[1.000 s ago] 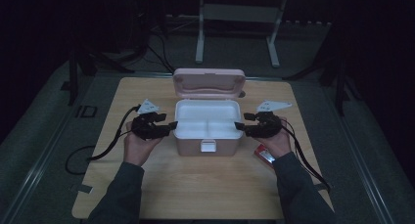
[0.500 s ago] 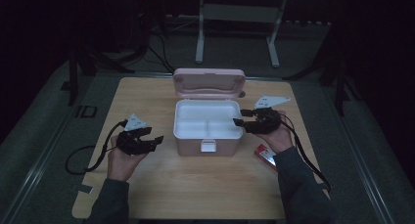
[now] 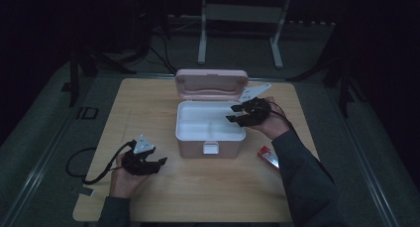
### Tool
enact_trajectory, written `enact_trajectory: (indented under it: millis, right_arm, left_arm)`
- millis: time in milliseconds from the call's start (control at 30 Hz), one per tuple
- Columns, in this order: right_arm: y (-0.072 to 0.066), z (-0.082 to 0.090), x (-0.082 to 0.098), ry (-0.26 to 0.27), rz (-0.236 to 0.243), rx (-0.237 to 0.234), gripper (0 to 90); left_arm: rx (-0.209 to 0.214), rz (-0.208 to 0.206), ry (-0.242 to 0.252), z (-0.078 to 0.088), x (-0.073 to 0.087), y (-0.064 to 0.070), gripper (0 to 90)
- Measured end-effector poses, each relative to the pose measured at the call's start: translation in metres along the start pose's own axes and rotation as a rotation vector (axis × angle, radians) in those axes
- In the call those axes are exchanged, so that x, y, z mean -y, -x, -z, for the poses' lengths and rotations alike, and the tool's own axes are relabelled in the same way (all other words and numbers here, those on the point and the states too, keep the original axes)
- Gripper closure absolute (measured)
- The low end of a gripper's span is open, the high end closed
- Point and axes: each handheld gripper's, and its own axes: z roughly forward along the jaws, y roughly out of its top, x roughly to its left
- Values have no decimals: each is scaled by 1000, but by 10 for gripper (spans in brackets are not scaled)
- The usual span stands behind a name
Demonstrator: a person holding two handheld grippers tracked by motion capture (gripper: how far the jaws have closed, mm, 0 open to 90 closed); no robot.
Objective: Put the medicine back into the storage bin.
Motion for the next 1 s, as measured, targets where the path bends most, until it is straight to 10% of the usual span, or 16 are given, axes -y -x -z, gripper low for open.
enact_trajectory:
  millis: [567, 1000]
  right_arm:
    - [-7, -39, -54, -332, 316, -140, 611]
    - [-9, -51, -81, -486, 400, -205, 593]
  left_arm:
    - [11, 16, -10, -6, 9, 1, 381]
    - [11, 15, -9, -6, 9, 1, 382]
